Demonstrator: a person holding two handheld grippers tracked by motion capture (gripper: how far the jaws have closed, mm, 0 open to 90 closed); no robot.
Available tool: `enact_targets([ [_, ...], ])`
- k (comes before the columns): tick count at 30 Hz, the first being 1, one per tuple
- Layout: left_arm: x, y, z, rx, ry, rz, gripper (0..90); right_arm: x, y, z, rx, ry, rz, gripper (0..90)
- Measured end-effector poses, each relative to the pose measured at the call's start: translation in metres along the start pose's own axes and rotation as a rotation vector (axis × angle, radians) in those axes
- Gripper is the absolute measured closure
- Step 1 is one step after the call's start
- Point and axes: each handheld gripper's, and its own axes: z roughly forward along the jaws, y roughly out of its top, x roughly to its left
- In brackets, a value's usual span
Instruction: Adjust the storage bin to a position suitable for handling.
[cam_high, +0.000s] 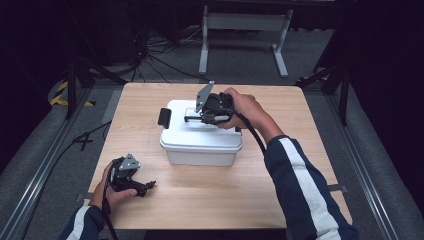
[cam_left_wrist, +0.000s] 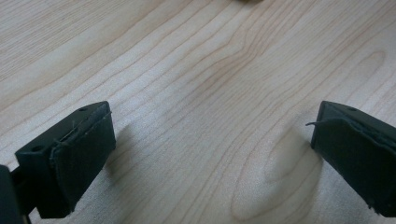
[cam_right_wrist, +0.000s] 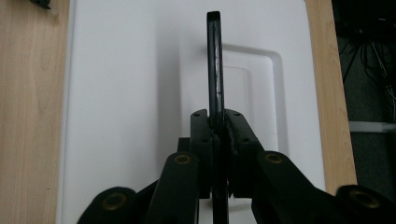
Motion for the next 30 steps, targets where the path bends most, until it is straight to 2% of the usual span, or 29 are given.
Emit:
enact_targets([
  [6, 0.0, 0.0, 0.0, 0.004, -0.003, -0.001, 0.2, -0.001, 0.003, -0.001, 0.027, -0.02, -0.017, 84.7],
  [17, 0.0, 0.0, 0.0, 0.0, 0.0, -0.002, 0.3, -0.003, 0.003, -0.006, 0.016, -0.026, -0.036, 84.7],
  [25, 0.0, 0.0, 0.0, 0.001, 0.0, -0.003, 0.2, -0.005, 0.003, -0.019, -0.021, -0.037, -0.035, 84.6],
  [30, 0.0, 0.0, 0.0, 0.001, 0.0, -0.003, 0.2, -0.005, 0.0, -0.026, -0.023, -0.058, -0.028, 84.8],
])
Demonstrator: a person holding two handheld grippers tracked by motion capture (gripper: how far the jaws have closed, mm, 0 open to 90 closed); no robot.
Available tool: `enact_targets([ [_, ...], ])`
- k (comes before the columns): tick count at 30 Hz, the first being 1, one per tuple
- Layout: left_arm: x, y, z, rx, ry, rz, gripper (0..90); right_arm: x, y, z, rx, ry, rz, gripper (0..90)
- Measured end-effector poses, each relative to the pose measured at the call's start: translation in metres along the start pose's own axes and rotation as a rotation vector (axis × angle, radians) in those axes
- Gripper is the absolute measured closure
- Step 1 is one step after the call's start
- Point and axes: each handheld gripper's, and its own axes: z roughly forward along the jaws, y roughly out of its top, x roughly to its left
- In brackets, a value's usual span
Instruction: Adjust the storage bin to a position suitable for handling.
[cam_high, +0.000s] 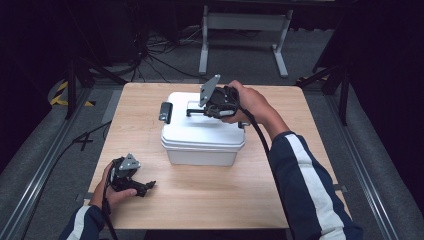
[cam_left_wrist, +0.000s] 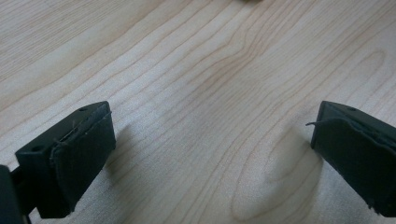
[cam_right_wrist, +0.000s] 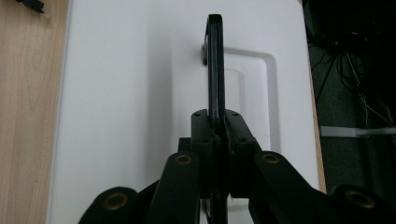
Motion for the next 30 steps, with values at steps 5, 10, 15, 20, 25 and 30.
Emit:
enact_targets([
  [5, 0.0, 0.0, 0.0, 0.0, -0.001, 0.0, 0.2, -0.001, -0.004, -0.006, -0.004, -0.008, 0.007, 84.7],
  [10, 0.0, 0.0, 0.0, 0.005, -0.003, 0.002, 0.2, -0.002, -0.007, -0.012, -0.01, -0.017, 0.006, 84.8],
  [15, 0.0, 0.0, 0.0, 0.005, -0.003, 0.001, 0.2, -0.005, -0.013, -0.022, -0.028, -0.03, 0.004, 84.8],
  [20, 0.0, 0.0, 0.0, 0.006, -0.003, 0.002, 0.2, -0.004, -0.024, -0.032, -0.036, -0.039, 0.019, 84.7],
  [25, 0.0, 0.0, 0.0, 0.006, -0.003, 0.002, 0.3, -0.002, -0.034, -0.042, -0.028, -0.053, 0.021, 84.7],
  [30, 0.0, 0.0, 0.0, 0.0, 0.0, 0.001, 0.2, -0.001, -0.047, -0.056, -0.025, -0.07, 0.026, 84.7],
])
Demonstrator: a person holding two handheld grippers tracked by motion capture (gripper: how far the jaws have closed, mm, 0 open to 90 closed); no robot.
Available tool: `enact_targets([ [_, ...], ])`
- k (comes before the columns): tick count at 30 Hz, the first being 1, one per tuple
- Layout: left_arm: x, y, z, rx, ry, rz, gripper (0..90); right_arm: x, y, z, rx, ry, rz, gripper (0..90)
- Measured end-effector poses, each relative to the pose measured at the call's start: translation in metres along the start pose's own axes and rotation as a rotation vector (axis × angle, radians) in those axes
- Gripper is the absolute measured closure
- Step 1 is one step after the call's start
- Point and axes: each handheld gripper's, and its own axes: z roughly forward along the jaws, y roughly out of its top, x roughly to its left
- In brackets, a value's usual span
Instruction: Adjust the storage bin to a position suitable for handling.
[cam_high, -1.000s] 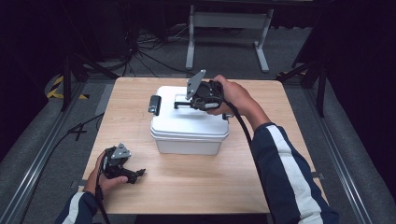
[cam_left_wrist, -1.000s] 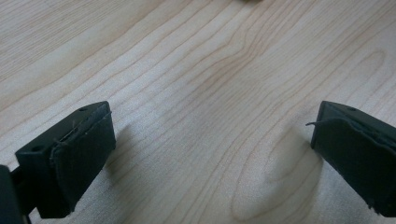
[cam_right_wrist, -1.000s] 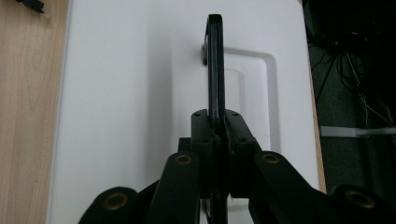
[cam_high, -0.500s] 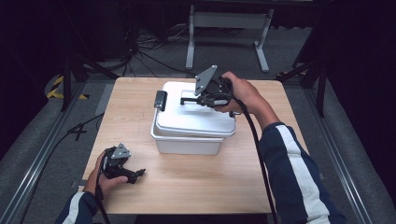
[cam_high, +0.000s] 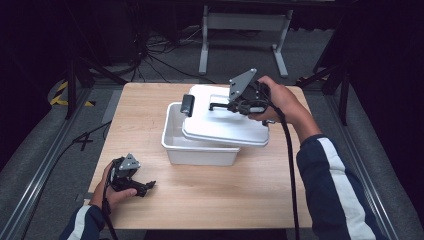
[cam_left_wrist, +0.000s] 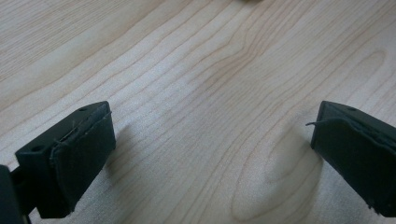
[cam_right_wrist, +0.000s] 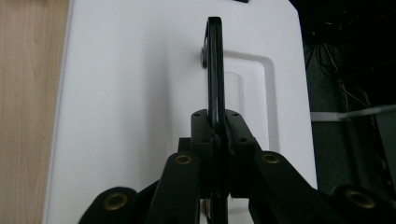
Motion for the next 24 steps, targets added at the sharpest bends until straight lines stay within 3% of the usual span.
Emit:
enact_targets([
  [10, 0.0, 0.0, 0.0, 0.001, 0.0, 0.0, 0.2, 0.001, -0.039, -0.024, 0.015, -0.024, 0.057, 84.7],
  [24, 0.0, 0.0, 0.0, 0.0, 0.001, 0.0, 0.2, 0.001, -0.085, -0.041, 0.024, -0.047, 0.135, 84.7],
])
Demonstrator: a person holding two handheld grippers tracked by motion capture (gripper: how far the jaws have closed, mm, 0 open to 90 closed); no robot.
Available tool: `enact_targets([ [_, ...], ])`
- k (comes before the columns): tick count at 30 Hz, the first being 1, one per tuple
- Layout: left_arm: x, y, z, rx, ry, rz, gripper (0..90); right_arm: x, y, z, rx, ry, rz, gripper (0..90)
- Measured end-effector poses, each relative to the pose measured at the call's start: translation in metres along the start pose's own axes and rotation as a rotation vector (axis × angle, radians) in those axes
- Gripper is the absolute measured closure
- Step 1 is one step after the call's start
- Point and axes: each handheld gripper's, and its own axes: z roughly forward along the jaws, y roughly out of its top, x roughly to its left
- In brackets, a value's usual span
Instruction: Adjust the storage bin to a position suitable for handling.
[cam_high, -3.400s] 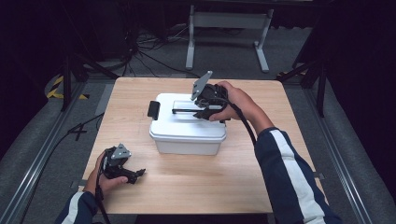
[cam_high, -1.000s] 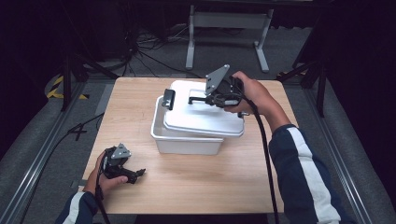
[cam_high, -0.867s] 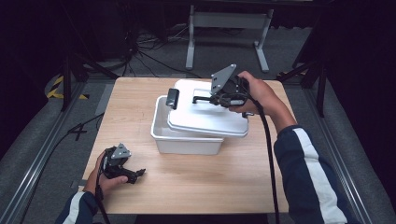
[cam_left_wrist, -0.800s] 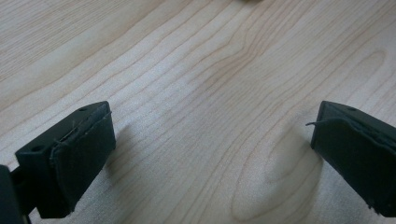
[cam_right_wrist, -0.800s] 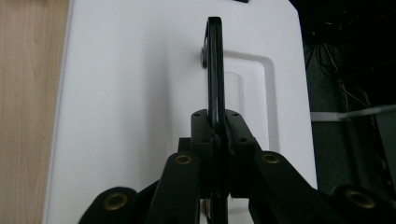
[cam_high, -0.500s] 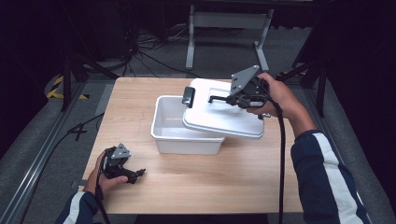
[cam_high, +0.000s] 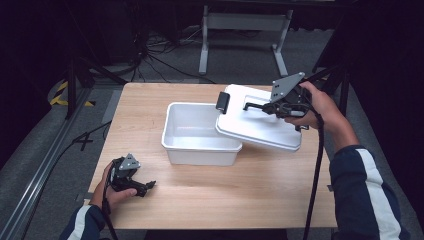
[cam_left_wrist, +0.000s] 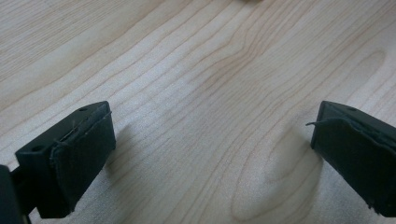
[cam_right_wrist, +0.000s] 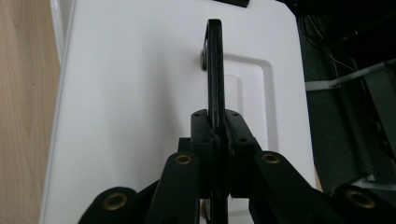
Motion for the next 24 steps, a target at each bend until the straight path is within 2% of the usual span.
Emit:
enact_targets([
  [8, 0.0, 0.0, 0.0, 0.002, 0.0, 0.003, 0.2, -0.005, -0.026, -0.008, 0.024, -0.023, 0.042, 84.6],
  [12, 0.001, 0.0, 0.0, 0.006, -0.004, 0.004, 0.2, -0.005, -0.04, -0.009, 0.018, -0.011, 0.066, 84.6],
  [18, 0.0, 0.0, 0.0, 0.003, -0.001, 0.004, 0.2, -0.006, -0.06, -0.013, 0.032, -0.032, 0.099, 84.7],
  [24, 0.001, 0.0, 0.0, 0.006, -0.002, 0.005, 0.2, -0.005, -0.081, -0.013, 0.032, -0.024, 0.143, 84.6],
])
